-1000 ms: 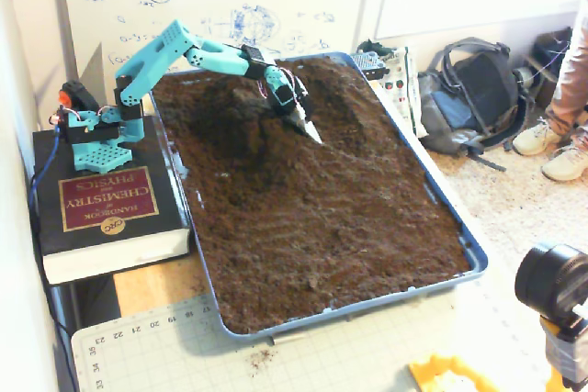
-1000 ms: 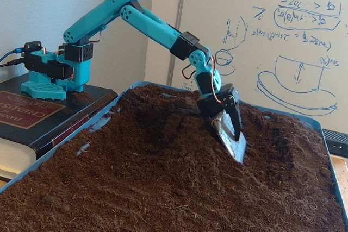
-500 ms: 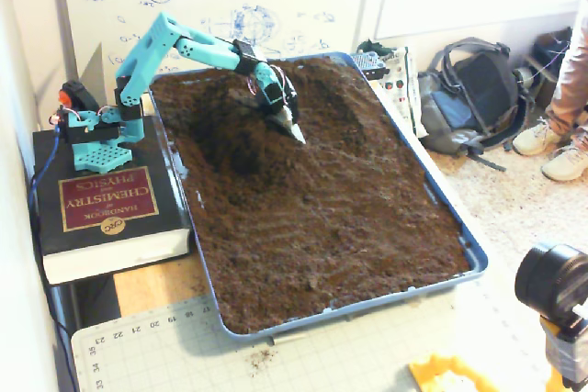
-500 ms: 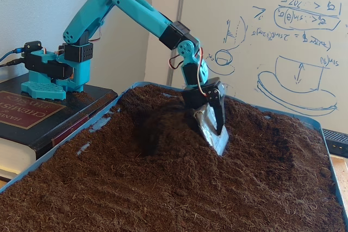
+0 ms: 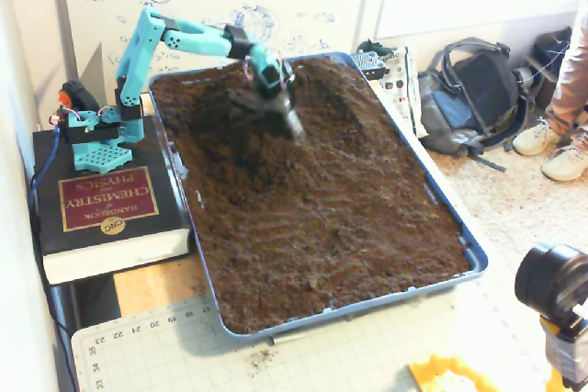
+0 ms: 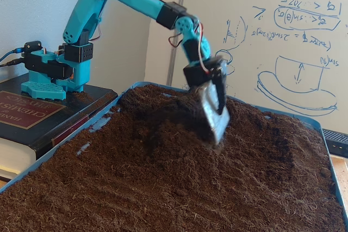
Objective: Build a berm.
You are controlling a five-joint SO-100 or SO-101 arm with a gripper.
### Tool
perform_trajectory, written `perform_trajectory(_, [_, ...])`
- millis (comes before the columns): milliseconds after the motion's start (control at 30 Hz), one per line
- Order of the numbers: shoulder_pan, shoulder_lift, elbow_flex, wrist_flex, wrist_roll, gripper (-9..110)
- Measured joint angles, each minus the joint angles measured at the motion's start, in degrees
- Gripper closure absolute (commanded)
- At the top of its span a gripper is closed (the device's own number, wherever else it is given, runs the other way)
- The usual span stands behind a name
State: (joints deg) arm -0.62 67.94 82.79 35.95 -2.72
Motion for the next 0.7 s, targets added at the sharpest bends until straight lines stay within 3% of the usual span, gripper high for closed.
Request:
perform_trajectory(300, [0.35, -1.49, -14.41, -0.44, 0.00, 101])
perform_trajectory(533, [4.92, -12.04, -36.12, -2.29, 0.00, 101])
perform_trajectory(700, [8.61, -18.98, -41.13, -2.11, -3.60, 101])
